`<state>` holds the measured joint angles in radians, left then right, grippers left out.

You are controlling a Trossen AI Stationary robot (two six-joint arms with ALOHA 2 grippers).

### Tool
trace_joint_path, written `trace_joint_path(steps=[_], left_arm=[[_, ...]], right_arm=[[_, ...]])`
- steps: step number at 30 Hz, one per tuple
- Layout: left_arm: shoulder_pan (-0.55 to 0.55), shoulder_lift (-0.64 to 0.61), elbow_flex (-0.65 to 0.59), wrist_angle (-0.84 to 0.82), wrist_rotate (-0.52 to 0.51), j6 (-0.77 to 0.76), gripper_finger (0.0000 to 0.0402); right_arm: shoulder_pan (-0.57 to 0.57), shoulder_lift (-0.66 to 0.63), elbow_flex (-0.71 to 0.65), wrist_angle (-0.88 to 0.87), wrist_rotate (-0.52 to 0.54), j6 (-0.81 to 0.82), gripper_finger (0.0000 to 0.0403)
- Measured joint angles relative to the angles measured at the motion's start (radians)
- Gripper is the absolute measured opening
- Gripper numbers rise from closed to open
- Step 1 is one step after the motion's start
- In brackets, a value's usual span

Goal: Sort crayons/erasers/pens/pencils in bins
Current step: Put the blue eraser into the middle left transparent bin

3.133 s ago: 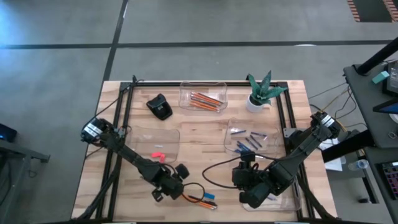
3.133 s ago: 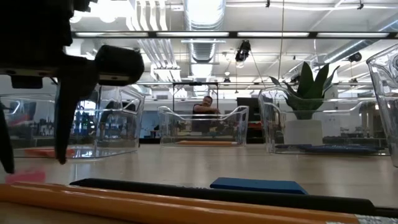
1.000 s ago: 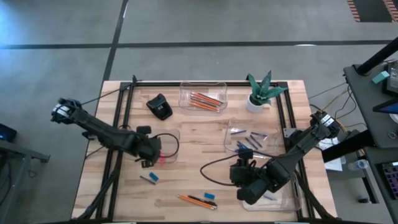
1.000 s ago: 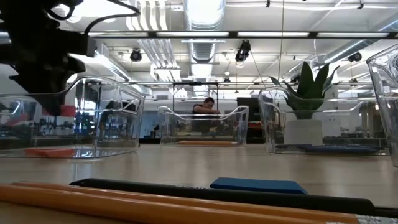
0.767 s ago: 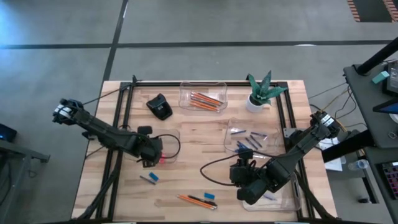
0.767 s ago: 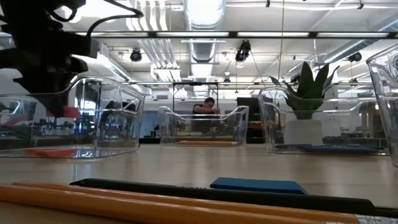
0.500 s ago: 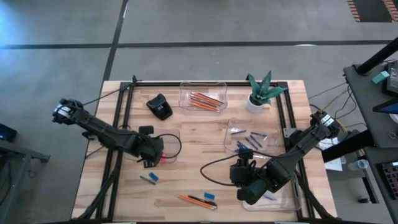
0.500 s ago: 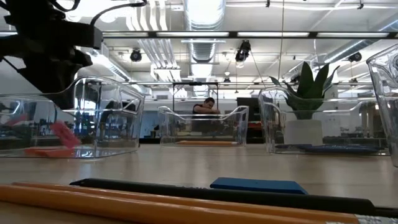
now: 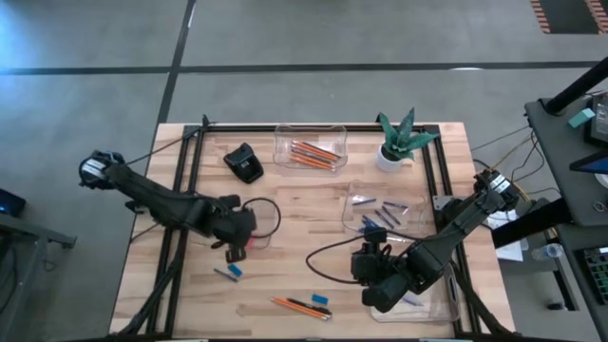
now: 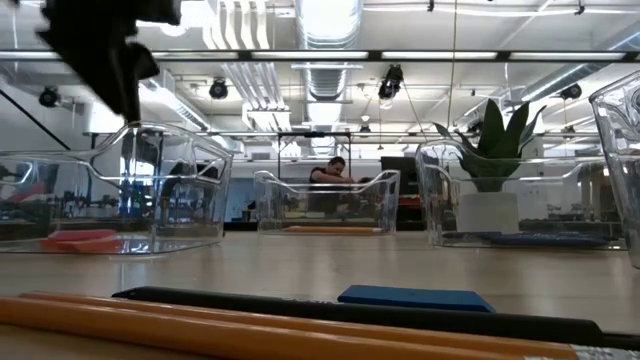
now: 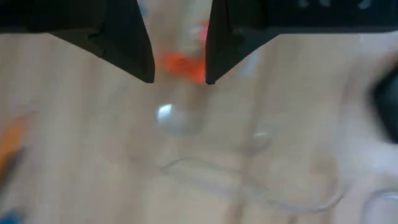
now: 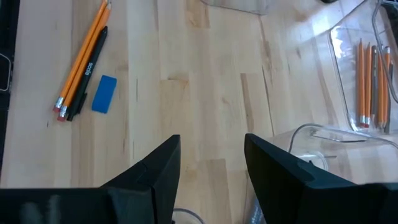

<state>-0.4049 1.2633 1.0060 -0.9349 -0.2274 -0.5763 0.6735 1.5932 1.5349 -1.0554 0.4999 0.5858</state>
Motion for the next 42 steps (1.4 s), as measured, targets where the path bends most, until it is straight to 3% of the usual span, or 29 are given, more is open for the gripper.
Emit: trace_joint_path(steps=[8, 16, 21, 28, 42], left_arm=[[-0.194, 0.004, 0.006, 0.206, 0.096, -0.067, 0.0128], [-0.373, 0.077, 0.001, 0.233, 0.04, -0.073, 0.0128], [-0.388, 0.157, 0.001, 0.228, 0.041, -0.072, 0.0128], [-0.388, 0.249, 0.001, 0.093, 0.078, -0.067, 0.0128], [-0.391, 0.321, 0.001, 0.127, 0.065, 0.007, 0.0128]], right_arm=[[0.0, 0.0, -0.005, -0.001, 0.0, 0.028, 0.0171], [0.0, 0.0, -0.021, -0.001, 0.0, -0.015, 0.0171], [0.0, 0.0, -0.021, -0.001, -0.001, -0.021, 0.0171], [0.0, 0.0, -0.022, 0.019, -0.002, -0.018, 0.0171], [0.0, 0.0, -0.021, 0.027, -0.002, -0.018, 0.0171]])
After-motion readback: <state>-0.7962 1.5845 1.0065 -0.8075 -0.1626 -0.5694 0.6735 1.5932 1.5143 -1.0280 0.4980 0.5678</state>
